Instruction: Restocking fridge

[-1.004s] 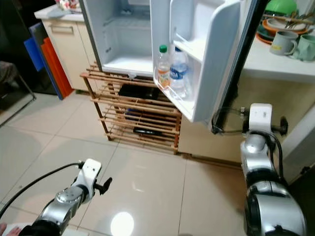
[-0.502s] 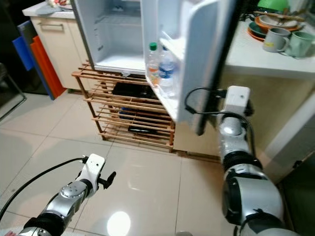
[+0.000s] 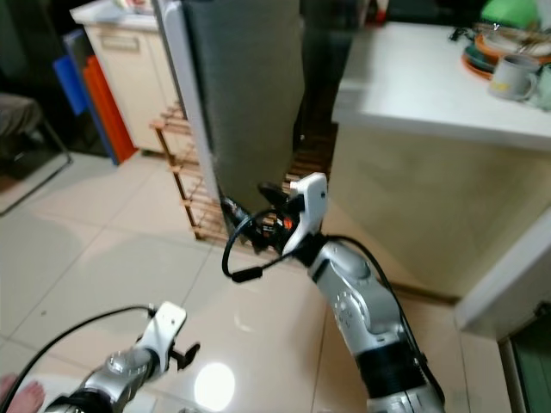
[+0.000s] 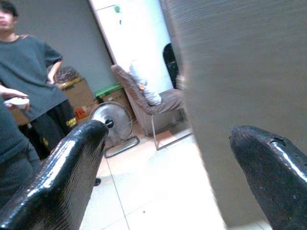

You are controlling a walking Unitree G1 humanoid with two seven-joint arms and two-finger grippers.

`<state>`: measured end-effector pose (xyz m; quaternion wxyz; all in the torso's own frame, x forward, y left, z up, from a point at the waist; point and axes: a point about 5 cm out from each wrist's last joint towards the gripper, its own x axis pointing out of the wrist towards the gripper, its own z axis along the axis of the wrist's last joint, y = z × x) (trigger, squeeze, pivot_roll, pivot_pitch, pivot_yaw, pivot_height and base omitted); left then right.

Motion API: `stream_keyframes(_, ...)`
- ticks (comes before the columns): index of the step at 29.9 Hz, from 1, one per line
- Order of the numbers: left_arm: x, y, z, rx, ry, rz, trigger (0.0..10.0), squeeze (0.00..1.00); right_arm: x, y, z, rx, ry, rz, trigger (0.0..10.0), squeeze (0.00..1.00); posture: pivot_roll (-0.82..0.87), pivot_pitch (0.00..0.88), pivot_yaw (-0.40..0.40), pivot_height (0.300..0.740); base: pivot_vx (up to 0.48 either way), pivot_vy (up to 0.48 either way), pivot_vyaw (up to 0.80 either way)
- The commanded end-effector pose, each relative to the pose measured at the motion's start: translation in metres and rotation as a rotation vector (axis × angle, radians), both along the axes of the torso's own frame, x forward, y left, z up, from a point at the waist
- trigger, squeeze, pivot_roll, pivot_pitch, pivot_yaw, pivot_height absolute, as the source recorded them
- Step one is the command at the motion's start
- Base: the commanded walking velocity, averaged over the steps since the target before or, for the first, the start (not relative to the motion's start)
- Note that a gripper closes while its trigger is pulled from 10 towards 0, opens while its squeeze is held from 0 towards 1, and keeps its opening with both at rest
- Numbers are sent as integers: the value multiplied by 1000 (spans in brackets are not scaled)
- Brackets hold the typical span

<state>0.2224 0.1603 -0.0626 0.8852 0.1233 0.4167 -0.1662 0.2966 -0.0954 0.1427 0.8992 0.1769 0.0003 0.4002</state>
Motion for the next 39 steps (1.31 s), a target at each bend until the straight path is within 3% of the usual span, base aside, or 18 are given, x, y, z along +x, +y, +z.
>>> stream_keyframes(1, 8, -9, 6, -49, -81, -15, 10000, 0, 5, -18, -13, -29, 61, -140, 10000, 0, -134, 0, 67, 740, 0, 0, 0)
stream_keyframes(2, 11, -12, 10, -64, -124, -16, 10000, 0, 8, -23, -17, -53, 69, -196, 10000, 0, -134, 0, 67, 740, 0, 0, 0)
stream_keyframes(4, 30, -12, 25, -89, -225, 5, 10000, 0, 12, -34, -27, -194, 33, -317, 10000, 0, -130, 0, 63, 740, 0, 0, 0)
stream_keyframes(8, 75, -22, 81, -240, -497, 42, 10000, 0, 7, -58, -56, -306, 108, -488, 10000, 0, -115, 0, 51, 740, 0, 0, 0)
stream_keyframes(9, 75, -22, 81, -240, -497, 42, 10000, 0, 7, -58, -56, -306, 108, -488, 10000, 0, -115, 0, 51, 740, 0, 0, 0)
stream_keyframes(13, 88, -20, 130, -277, -753, 81, 10000, 0, -4, -86, -78, -426, 124, -708, 10000, 0, -109, 0, 48, 740, 0, 0, 0)
stream_keyframes(18, 79, -16, 161, -322, -940, 79, 10000, 0, -14, -101, -87, -500, 80, -860, 10000, 0, -95, 0, 59, 740, 0, 0, 0)
stream_keyframes(26, 81, -16, 185, -335, -987, 128, 10000, 0, -9, -91, -83, -456, 33, -847, 10000, 0, -91, 0, 58, 740, 0, 0, 0)
stream_keyframes(32, 78, -11, 177, -247, -957, 143, 10000, 0, -7, -85, -81, -450, 10, -823, 10000, 0, -103, 0, 59, 740, 86, 86, 0)
stream_keyframes(39, 80, -11, 176, -283, -911, 192, 10000, 0, -12, -86, -84, -443, 15, -827, 10000, 0, -119, 0, 59, 740, 93, 85, 0)
